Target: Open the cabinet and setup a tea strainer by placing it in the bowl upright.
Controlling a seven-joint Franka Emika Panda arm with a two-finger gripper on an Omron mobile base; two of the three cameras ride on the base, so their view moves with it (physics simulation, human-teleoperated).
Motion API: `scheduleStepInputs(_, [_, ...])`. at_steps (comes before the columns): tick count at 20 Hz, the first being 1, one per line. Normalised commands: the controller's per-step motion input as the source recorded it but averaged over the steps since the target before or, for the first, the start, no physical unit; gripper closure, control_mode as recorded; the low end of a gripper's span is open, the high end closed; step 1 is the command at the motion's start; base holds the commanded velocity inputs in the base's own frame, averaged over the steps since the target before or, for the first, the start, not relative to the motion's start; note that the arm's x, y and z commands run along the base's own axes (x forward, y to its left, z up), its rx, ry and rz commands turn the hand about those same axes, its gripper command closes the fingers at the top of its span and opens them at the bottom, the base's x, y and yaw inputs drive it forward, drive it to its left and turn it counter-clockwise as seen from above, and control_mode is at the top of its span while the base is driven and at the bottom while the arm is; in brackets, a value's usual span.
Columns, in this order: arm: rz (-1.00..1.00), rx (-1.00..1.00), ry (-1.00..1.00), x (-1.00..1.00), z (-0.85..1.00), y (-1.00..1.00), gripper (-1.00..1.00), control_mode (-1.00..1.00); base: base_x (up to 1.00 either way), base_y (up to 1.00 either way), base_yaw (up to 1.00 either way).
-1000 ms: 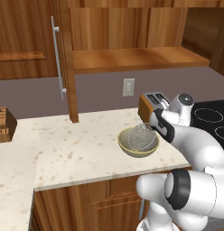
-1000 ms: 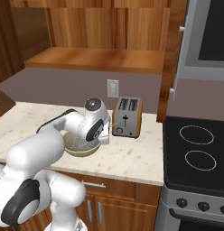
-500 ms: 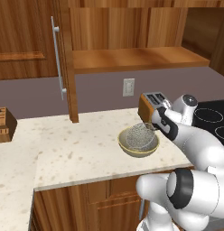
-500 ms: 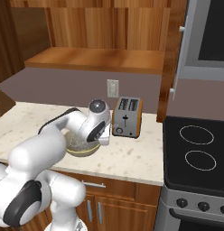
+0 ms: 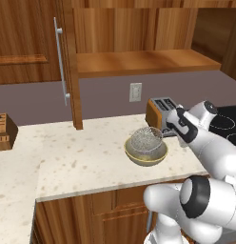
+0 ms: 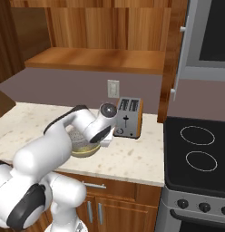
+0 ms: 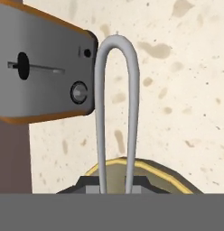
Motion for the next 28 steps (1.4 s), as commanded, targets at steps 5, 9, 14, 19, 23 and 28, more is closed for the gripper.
scheduleStepInputs(5, [0.0, 0.1, -0.03, -0.16, 0.01, 0.0, 1.0, -1.0, 0.0, 0.0, 0.0])
scheduleStepInputs(9, [0.0, 0.04, -0.09, -0.25, 0.0, 0.0, 1.0, -1.0, 0.0, 0.0, 0.0])
scheduleStepInputs(14, [0.0, 0.03, -0.05, -0.13, -0.08, 0.0, 1.0, -1.0, 0.0, 0.0, 0.0])
scheduleStepInputs(19, [0.0, 0.03, 0.01, -0.02, -0.14, 0.0, 1.0, -1.0, 0.0, 0.0, 0.0])
scheduleStepInputs(23, [0.0, 0.0, 0.04, 0.0, -0.07, 0.0, 1.0, -1.0, 0.0, 0.0, 0.0])
scheduleStepInputs(28, [0.0, 0.0, 0.03, 0.0, -0.02, 0.0, 1.0, -1.0, 0.0, 0.0, 0.0])
